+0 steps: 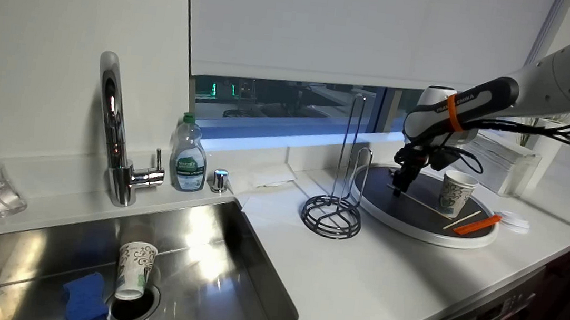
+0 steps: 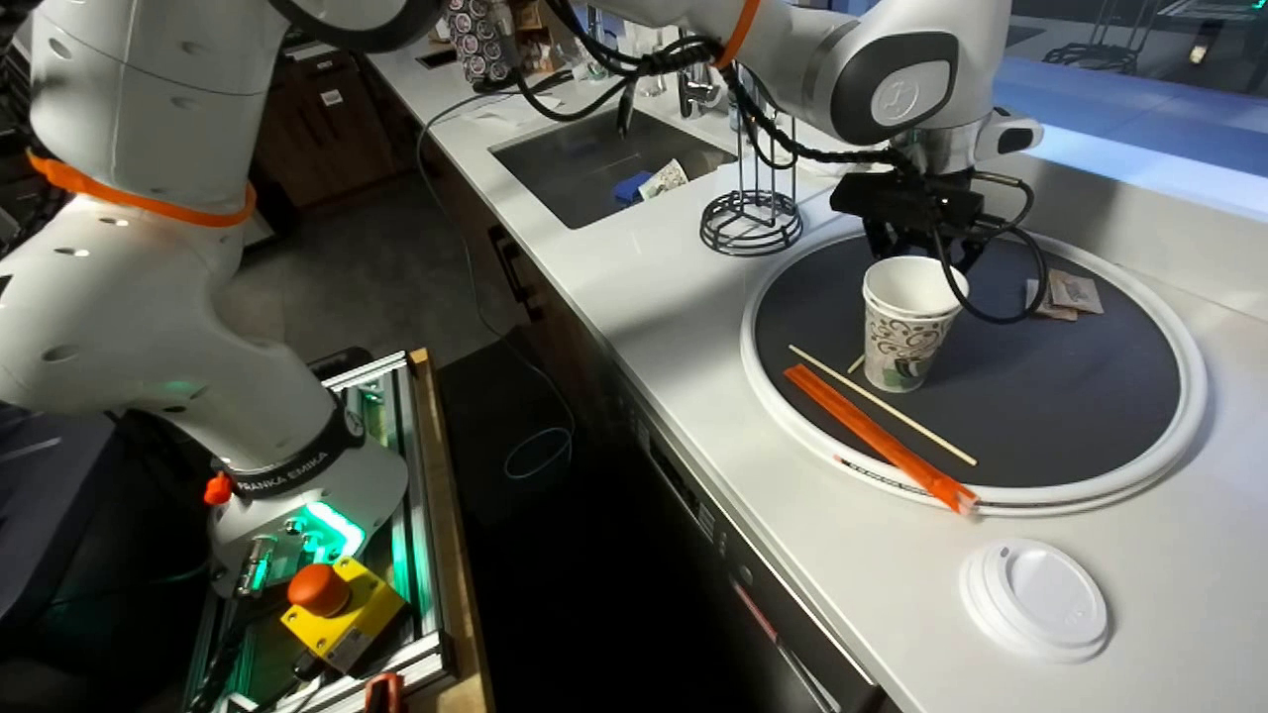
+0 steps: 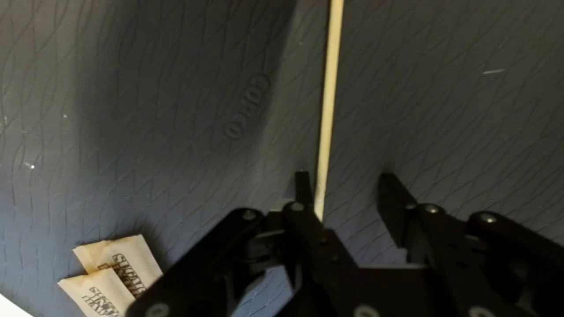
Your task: Pick up the stick on the left of the tray and put it in the cup
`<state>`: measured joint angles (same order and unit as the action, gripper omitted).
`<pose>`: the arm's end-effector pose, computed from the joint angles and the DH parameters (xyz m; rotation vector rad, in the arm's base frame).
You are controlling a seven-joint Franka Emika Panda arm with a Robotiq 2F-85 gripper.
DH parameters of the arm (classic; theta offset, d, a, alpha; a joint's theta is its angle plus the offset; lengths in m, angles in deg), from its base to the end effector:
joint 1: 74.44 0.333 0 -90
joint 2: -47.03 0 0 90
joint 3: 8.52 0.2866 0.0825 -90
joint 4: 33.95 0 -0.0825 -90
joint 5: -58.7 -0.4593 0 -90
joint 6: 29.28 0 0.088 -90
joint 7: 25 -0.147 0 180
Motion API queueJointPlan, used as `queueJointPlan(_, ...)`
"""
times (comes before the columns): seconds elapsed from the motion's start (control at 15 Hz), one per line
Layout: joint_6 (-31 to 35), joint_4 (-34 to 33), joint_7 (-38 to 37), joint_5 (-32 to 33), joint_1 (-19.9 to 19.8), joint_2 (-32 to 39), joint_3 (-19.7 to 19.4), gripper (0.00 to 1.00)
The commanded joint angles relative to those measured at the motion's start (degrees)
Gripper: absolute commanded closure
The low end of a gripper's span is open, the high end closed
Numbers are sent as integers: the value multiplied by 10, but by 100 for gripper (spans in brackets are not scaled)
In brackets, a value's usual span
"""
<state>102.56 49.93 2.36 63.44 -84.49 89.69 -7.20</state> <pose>0.7645 -0.1234 0.1426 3.0119 0.5647 0.1122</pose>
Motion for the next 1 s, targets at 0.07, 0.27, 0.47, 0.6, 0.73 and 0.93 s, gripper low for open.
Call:
queueJointPlan(0.07, -34, -41, 3, -10, -7, 26, 6, 95)
queueJointPlan(0.27, -39, -48, 1, -9, -6, 31, 4, 100)
queueJointPlan(0.47, -42, -54, -1, -12, -9, 30, 5, 98)
queueJointPlan(0.6, -44, -49, 0, -19, -13, 22, 7, 98)
queueJointPlan(0.73, -45, -39, 1, -31, -19, 5, 12, 98)
queueJointPlan(0.93, -40, -18, -1, -56, -30, -26, 18, 98)
